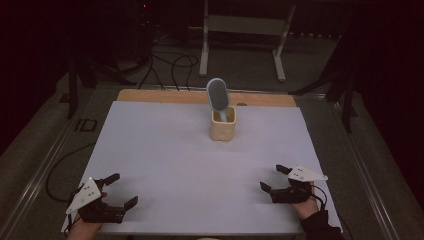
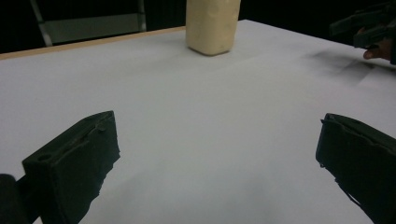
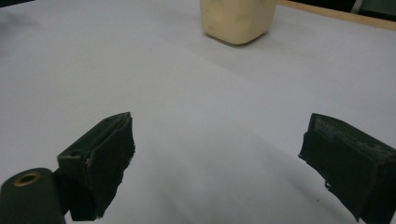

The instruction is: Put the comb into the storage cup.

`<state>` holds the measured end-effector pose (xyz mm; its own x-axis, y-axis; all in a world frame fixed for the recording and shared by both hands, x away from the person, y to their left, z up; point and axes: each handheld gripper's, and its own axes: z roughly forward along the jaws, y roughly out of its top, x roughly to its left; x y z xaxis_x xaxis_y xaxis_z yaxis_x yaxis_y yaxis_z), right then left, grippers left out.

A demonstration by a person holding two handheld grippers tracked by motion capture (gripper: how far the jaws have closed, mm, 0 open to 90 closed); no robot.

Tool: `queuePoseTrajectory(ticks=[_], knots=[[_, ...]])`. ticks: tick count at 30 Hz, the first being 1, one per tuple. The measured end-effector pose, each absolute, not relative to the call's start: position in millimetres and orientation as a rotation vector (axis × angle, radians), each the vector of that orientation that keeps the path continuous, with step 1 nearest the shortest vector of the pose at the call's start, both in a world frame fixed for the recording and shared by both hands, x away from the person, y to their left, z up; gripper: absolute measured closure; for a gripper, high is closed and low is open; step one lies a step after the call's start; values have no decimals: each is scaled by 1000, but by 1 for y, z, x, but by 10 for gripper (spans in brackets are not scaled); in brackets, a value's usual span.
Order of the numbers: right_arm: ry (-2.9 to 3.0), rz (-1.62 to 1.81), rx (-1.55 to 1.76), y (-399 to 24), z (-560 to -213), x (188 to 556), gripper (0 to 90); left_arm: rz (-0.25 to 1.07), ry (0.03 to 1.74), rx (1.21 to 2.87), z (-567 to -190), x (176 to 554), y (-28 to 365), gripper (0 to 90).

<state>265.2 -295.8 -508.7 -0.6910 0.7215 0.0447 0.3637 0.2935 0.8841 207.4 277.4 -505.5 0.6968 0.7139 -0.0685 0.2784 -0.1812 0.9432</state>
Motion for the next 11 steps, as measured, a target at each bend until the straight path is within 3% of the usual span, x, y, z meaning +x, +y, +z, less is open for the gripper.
queuePoseTrajectory(ticks=[11], knots=[[2214,1342,986,-294,-508,265,89,473,793,1759,-505,207,278,0]])
